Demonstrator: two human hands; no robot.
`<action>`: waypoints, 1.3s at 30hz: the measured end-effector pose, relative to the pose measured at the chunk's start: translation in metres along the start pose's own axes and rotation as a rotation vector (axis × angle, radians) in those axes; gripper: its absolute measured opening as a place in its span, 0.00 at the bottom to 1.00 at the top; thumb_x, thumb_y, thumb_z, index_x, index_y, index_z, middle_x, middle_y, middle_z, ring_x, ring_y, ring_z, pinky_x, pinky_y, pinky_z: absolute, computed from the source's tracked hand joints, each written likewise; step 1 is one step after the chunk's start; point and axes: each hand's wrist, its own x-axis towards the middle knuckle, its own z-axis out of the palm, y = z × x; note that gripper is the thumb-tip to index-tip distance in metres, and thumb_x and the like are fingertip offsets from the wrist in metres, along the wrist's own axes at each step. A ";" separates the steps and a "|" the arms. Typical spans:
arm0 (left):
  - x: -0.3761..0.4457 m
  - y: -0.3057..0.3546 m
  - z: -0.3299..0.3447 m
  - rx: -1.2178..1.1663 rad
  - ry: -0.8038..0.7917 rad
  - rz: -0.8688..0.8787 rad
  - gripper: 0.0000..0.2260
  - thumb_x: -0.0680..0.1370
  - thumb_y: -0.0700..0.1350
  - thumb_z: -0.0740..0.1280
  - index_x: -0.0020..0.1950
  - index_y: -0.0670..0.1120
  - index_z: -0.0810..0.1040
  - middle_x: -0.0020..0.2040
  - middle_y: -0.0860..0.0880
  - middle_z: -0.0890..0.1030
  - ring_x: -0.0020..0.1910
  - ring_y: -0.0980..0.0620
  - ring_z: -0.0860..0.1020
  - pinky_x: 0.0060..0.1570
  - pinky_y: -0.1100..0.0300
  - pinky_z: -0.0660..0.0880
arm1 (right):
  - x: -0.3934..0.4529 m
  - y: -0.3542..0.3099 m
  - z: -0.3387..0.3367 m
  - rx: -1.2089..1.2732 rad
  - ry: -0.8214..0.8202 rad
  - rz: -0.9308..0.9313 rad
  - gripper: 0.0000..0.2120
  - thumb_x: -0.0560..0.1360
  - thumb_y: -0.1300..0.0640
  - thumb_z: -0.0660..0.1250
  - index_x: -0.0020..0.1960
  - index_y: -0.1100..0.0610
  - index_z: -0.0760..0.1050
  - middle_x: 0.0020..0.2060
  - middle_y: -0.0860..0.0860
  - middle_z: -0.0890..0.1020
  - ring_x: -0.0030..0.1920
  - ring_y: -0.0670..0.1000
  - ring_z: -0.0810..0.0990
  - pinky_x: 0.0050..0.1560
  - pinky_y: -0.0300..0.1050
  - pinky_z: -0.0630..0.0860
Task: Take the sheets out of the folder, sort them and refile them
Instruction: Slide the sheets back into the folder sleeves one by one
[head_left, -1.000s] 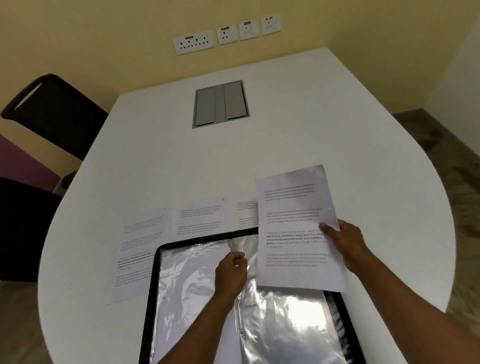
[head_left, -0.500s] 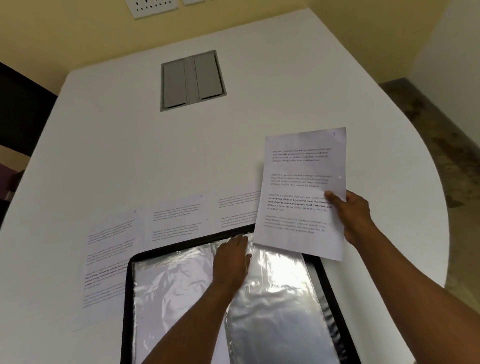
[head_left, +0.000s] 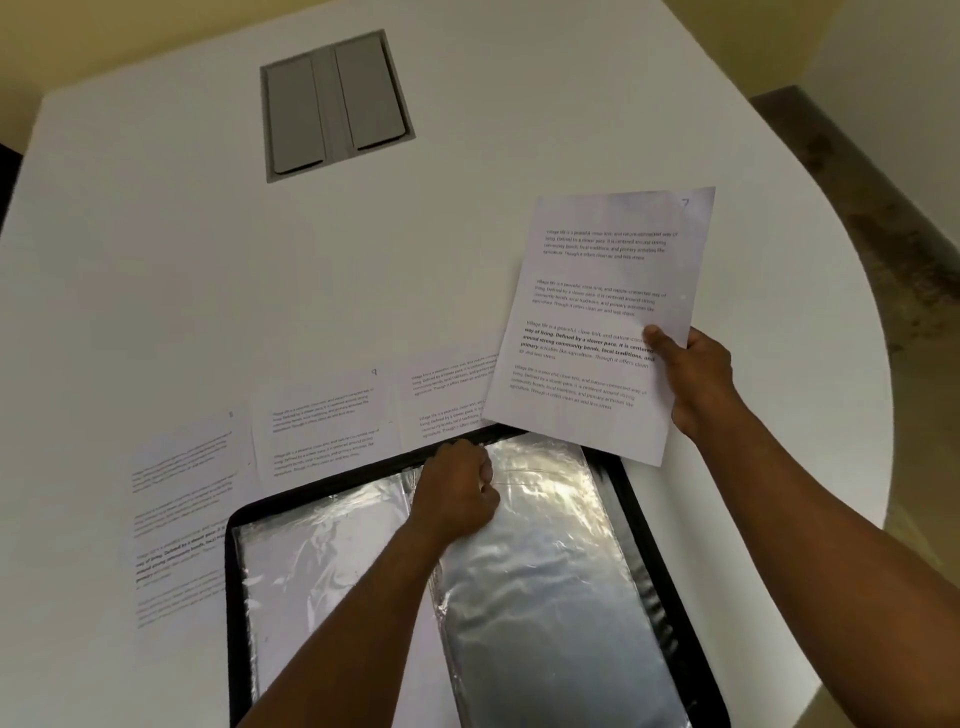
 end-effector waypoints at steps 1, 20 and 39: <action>0.002 0.001 -0.003 0.007 -0.026 0.014 0.10 0.66 0.44 0.66 0.32 0.54 0.65 0.37 0.56 0.71 0.39 0.53 0.71 0.38 0.59 0.65 | 0.000 0.000 0.000 0.011 0.002 0.004 0.09 0.75 0.57 0.72 0.55 0.54 0.80 0.47 0.48 0.84 0.44 0.48 0.83 0.48 0.44 0.79; -0.005 0.009 -0.023 0.038 0.103 -0.005 0.06 0.78 0.49 0.65 0.45 0.49 0.78 0.42 0.54 0.77 0.43 0.55 0.73 0.36 0.62 0.65 | 0.007 -0.001 0.021 0.427 -0.135 0.256 0.13 0.75 0.64 0.71 0.59 0.56 0.79 0.56 0.56 0.83 0.54 0.54 0.84 0.55 0.55 0.80; 0.002 0.001 -0.038 -0.312 -0.067 -0.017 0.03 0.77 0.44 0.69 0.44 0.52 0.80 0.40 0.55 0.82 0.38 0.60 0.77 0.39 0.72 0.70 | 0.018 -0.002 0.087 0.327 -0.172 0.156 0.17 0.74 0.65 0.72 0.62 0.58 0.77 0.55 0.56 0.83 0.54 0.55 0.83 0.52 0.56 0.81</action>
